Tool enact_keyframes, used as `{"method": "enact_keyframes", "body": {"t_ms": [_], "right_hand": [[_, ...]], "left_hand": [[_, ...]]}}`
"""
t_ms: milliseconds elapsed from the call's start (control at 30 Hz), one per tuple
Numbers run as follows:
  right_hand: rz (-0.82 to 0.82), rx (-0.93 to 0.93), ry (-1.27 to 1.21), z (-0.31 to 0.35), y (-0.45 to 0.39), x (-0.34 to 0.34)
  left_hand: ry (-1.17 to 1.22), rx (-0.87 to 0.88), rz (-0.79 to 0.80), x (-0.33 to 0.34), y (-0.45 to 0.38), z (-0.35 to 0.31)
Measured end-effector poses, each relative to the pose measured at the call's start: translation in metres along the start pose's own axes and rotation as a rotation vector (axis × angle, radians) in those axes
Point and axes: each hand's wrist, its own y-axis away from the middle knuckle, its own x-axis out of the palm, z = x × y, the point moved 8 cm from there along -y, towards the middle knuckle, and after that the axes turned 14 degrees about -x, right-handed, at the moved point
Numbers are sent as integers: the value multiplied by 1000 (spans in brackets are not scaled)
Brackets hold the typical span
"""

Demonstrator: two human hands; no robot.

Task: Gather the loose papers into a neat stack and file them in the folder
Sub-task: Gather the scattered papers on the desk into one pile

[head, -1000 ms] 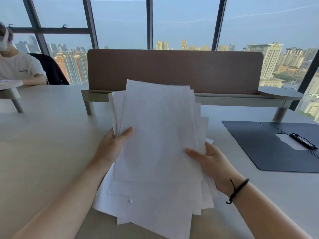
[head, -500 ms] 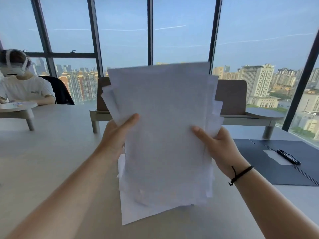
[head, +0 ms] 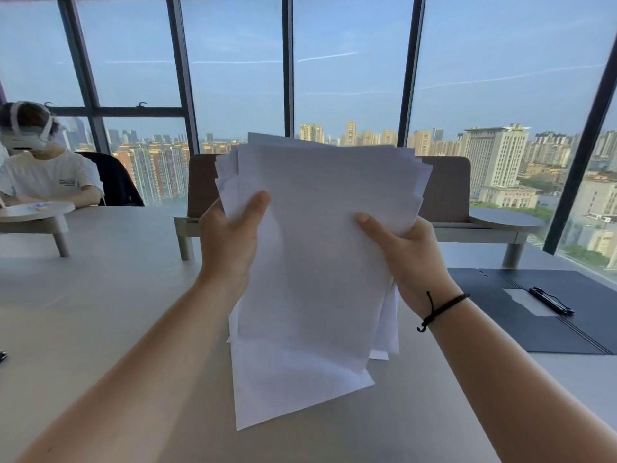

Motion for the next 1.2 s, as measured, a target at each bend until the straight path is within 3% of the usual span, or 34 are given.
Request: {"method": "enact_keyframes", "body": {"t_ms": [167,367,533,700,933,1200], "right_hand": [[79,35,131,-14,8,-11],[35,118,-12,-26,26,-23],[2,106,-21,-27,17,-4],[-16,75,-18,-24,14,-8],[19,283,5,-74,61,-16],[-8,142,66,-56,27,-4]], "left_hand": [[127,21,7,2,-2,-15],[-262,-64,227,4,2,17],[-202,-87,279,17,7,21],[-118,-68,223,4,-6,12],[-169,-365,249,-29,18,116],[-197,-216,102,-25,6,97]]}}
